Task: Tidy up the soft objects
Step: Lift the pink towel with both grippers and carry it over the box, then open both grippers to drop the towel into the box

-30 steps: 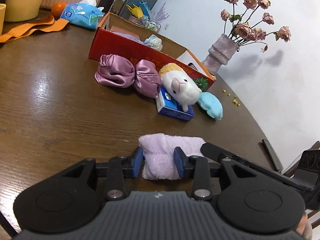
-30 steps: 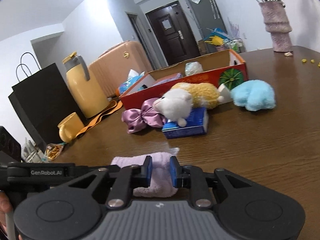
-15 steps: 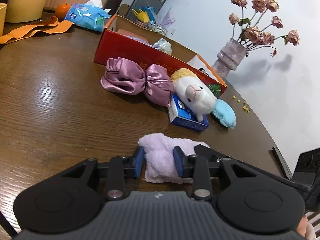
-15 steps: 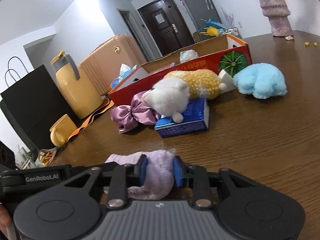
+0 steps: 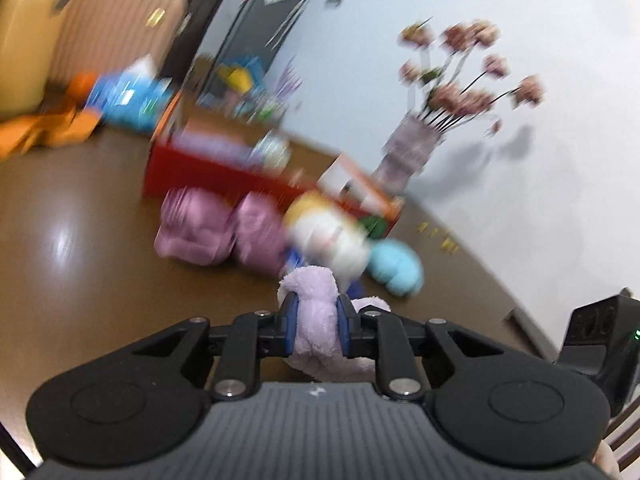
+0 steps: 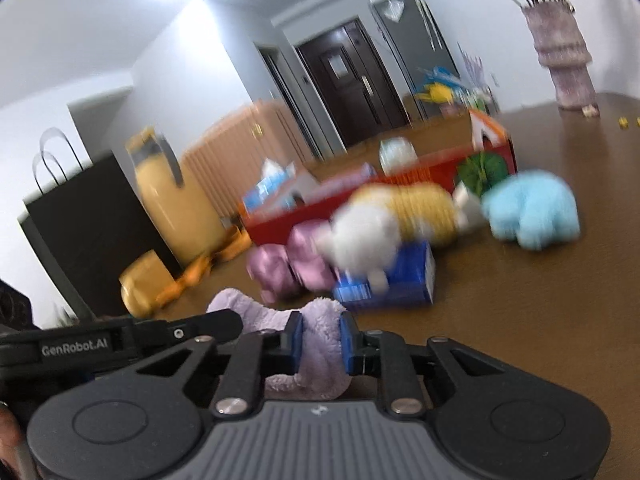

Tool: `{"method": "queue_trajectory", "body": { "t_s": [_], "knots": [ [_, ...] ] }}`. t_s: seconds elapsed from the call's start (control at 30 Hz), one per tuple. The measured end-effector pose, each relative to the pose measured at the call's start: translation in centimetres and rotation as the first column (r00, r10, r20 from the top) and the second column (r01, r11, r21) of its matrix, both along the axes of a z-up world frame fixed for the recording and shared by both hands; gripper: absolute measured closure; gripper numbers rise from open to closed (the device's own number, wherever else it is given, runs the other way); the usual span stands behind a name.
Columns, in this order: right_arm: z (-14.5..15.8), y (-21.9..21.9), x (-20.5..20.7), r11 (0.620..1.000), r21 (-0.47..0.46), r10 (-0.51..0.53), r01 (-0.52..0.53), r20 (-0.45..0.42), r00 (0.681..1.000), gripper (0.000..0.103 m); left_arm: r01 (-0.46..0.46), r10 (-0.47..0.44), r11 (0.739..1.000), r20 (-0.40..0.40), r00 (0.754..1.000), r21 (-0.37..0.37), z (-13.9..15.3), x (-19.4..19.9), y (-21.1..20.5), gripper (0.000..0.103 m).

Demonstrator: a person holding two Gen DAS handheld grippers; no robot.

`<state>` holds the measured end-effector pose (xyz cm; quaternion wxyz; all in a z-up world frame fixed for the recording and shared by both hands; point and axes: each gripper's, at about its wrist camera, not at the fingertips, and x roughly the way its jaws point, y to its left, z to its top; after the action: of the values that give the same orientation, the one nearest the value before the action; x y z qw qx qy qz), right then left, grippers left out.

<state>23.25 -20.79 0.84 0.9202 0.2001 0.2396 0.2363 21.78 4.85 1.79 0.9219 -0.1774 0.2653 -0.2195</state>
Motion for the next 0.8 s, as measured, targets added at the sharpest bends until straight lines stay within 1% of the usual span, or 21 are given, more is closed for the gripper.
{"method": "queue_trajectory", "body": {
  "t_s": [0.07,0.1,0.17,0.23,0.27,0.3,0.33,0.37,0.4,0.43,0.47,0.5,0.57,0.6,0.63,0.7,0.73,0.77,0.8],
  "knots": [
    [2.5,-0.5,1.2,1.0,0.025,0.0,-0.002,0.057,0.998,0.085,0.012,-0.012,1.0,0.069,0.998,-0.006,2.4,1.4,0.3,0.083],
    [3.7,-0.5,2.1,1.0,0.022,0.005,-0.006,0.083,0.997,0.085,0.01,-0.009,1.0,0.082,0.997,-0.011,3.6,2.4,0.3,0.083],
    [6.4,0.0,5.1,1.0,-0.006,0.011,-0.01,0.114,0.993,0.085,-0.011,0.011,1.0,0.067,0.998,0.0,5.8,5.4,0.3,0.082],
    [8.1,0.7,8.7,1.0,-0.022,0.017,-0.014,0.116,0.993,0.085,-0.036,0.034,0.999,0.064,0.997,0.033,7.1,8.9,0.3,0.082],
    [8.5,1.1,11.0,1.0,-0.023,0.02,-0.018,0.096,0.995,0.085,-0.056,0.053,0.997,0.053,0.997,0.053,7.2,10.8,0.4,0.082],
    [8.8,1.5,13.3,1.0,-0.015,0.025,-0.024,0.054,0.998,0.085,-0.075,0.074,0.994,0.018,0.997,0.073,7.0,12.8,0.6,0.082],
    [8.8,2.0,16.1,0.999,0.0,0.041,-0.041,-0.004,0.999,0.085,-0.087,0.09,0.991,-0.032,0.995,0.102,6.5,15.2,0.8,0.082],
    [8.5,2.6,18.2,0.999,0.002,0.049,-0.049,-0.045,0.998,0.085,-0.106,0.115,0.986,-0.063,0.991,0.127,6.2,16.8,0.8,0.082],
    [8.1,3.3,20.1,0.999,-0.009,0.045,-0.046,-0.086,0.995,0.085,-0.124,0.138,0.979,-0.081,0.987,0.159,5.5,18.3,0.9,0.082],
    [7.6,4.2,21.8,0.998,-0.033,0.048,-0.053,-0.122,0.991,0.084,-0.123,0.143,0.973,-0.091,0.986,0.194,4.9,19.4,0.7,0.082],
    [7.1,5.0,23.0,0.997,-0.061,0.047,-0.056,-0.143,0.989,0.084,-0.115,0.143,0.964,-0.099,0.985,0.239,4.3,20.2,0.5,0.08],
    [6.5,5.7,24.0,0.995,-0.088,0.037,-0.051,-0.158,0.987,0.084,-0.126,0.161,0.947,-0.097,0.982,0.295,3.7,20.8,0.2,0.078],
    [5.6,7.1,25.6,0.989,-0.141,0.025,-0.052,-0.187,0.982,0.085,-0.164,0.194,0.914,-0.045,0.98,0.371,2.9,21.0,0.0,0.062],
    [5.1,7.6,26.0,0.987,-0.156,0.017,-0.049,-0.198,0.98,0.086,-0.17,0.195,0.906,-0.027,0.98,0.388,2.8,21.0,0.1,0.061],
    [4.8,8.0,26.4,0.983,-0.173,0.017,-0.054,-0.207,0.978,0.086,-0.172,0.193,0.902,-0.013,0.981,0.397,2.6,20.9,0.2,0.058],
    [3.7,9.1,26.9,0.973,-0.21,0.043,-0.099,-0.258,0.965,0.085,-0.186,0.204,0.9,-0.003,0.979,0.393,2.8,20.9,0.7,0.055],
    [3.5,9.4,27.0,0.969,-0.222,0.047,-0.109,-0.269,0.962,0.084,-0.194,0.21,0.901,0.002,0.978,0.388,2.9,20.8,1.0,0.053],
    [3.7,9.6,26.9,0.965,-0.236,0.048,-0.114,-0.265,0.963,0.082,-0.2,0.214,0.901,0.007,0.977,0.384,3.0,20.7,1.3,0.05],
    [4.0,9.6,26.6,0.963,-0.246,0.047,-0.11,-0.249,0.967,0.076,-0.205,0.216,0.902,0.013,0.976,0.38,3.2,20.5,1.6,0.049]
  ]
}}
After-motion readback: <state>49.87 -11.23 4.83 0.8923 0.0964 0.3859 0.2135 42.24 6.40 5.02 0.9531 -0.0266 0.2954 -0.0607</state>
